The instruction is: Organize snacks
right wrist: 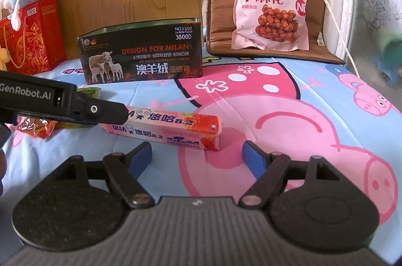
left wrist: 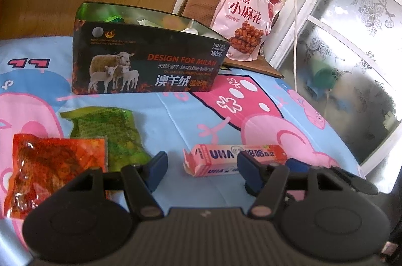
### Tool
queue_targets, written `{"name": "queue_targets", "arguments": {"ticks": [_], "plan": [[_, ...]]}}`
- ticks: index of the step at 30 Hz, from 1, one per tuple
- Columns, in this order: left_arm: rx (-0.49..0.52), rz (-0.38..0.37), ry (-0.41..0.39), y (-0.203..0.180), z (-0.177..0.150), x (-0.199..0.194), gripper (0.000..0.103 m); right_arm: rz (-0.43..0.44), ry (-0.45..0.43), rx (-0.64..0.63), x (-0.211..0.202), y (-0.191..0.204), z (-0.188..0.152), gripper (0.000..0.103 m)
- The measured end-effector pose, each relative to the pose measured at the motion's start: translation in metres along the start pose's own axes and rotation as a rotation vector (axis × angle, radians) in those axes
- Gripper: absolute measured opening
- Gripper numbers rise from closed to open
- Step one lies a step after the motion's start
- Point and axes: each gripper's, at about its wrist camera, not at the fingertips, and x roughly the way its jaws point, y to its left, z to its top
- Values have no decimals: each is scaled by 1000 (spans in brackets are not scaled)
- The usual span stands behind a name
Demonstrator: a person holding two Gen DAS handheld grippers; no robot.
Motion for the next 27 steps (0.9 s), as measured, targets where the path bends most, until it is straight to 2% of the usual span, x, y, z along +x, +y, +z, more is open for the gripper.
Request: {"name": "queue_targets", "arguments": {"ticks": [10,14,16,18,22,27], "plan": [[14,-26,13,-2,-1,1,61,2,-2,-7,0,1,0,79],[9,-61,29,-2,-2,4,54,6,-2,-11,0,1,0,78],[18,-70,33,-4,-2,5,47,12,-4,-16,-1,2,0,74],[32,-68,33,-7,-3,6,47,27,-10,-29,-2,5,-1,67],[56,-55,20,-13,-3,5,47,15,-16,-37,-3,6,-1,65],[120,-53,-55,-24,-6,-11,47,-11,-31,17,-6,0,-1,52]]}}
